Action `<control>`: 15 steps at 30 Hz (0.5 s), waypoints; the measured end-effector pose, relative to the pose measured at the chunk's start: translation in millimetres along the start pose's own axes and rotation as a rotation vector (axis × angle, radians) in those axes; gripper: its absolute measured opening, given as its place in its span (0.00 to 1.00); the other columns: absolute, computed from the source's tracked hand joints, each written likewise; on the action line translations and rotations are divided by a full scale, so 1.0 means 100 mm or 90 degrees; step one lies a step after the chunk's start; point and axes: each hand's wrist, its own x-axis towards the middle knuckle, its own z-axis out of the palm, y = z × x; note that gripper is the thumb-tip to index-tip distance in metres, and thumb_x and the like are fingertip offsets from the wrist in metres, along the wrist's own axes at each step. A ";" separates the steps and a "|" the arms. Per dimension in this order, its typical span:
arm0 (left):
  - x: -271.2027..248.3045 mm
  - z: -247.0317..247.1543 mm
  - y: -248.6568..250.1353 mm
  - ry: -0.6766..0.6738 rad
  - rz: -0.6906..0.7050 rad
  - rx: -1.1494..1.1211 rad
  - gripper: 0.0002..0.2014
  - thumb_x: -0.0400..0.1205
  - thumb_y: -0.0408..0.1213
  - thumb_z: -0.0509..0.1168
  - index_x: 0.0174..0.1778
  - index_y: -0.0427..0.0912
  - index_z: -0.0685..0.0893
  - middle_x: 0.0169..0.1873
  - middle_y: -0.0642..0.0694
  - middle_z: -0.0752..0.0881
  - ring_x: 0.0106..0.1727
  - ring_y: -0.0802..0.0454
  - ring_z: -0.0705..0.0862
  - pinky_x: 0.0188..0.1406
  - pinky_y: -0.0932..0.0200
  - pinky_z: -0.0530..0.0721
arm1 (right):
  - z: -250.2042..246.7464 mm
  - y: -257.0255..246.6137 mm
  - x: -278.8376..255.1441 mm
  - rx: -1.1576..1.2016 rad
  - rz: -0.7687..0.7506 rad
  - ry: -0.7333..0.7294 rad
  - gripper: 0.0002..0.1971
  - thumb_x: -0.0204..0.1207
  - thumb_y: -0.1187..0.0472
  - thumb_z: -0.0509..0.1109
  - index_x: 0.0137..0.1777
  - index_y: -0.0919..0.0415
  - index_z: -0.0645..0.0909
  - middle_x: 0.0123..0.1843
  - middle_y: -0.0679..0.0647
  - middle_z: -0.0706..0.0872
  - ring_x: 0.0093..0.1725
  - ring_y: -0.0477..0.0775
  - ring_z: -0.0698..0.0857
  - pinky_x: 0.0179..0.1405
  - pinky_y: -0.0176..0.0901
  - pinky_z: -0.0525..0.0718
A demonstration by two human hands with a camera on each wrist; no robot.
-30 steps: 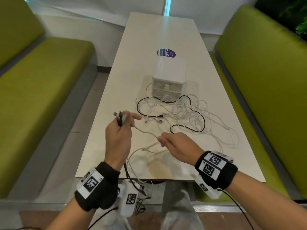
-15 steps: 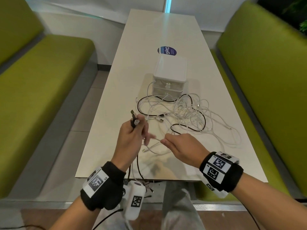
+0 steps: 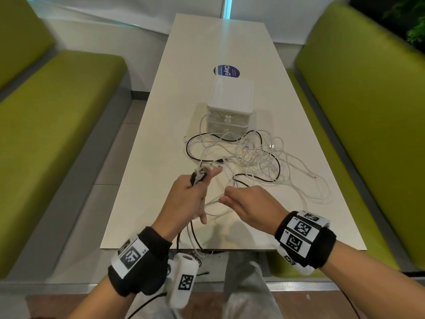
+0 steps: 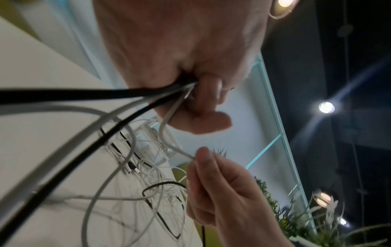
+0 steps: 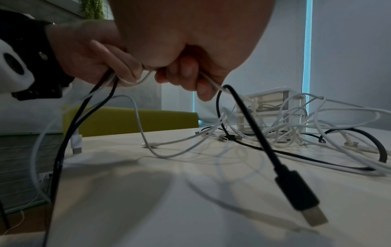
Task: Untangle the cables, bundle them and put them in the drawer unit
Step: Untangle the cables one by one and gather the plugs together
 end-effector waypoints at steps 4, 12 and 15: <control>-0.03 0.08 -0.02 -0.004 -0.062 0.045 0.14 0.88 0.44 0.58 0.60 0.51 0.88 0.32 0.53 0.90 0.15 0.50 0.72 0.27 0.43 0.84 | 0.00 -0.03 0.00 -0.028 -0.032 -0.023 0.19 0.81 0.39 0.43 0.40 0.51 0.65 0.29 0.48 0.77 0.30 0.58 0.81 0.27 0.48 0.73; 0.02 0.03 -0.10 -0.037 -0.004 0.455 0.18 0.80 0.41 0.63 0.21 0.48 0.83 0.25 0.50 0.86 0.30 0.52 0.83 0.30 0.55 0.73 | -0.06 0.08 0.05 -0.106 -0.072 -0.044 0.30 0.81 0.35 0.41 0.51 0.56 0.78 0.36 0.50 0.83 0.33 0.57 0.80 0.30 0.52 0.78; -0.03 -0.11 -0.05 0.086 0.079 0.142 0.24 0.84 0.40 0.63 0.19 0.46 0.74 0.20 0.57 0.79 0.24 0.56 0.76 0.29 0.53 0.65 | -0.12 0.25 0.06 -0.060 -0.013 -0.054 0.21 0.84 0.38 0.45 0.42 0.54 0.67 0.34 0.49 0.75 0.35 0.54 0.74 0.34 0.48 0.68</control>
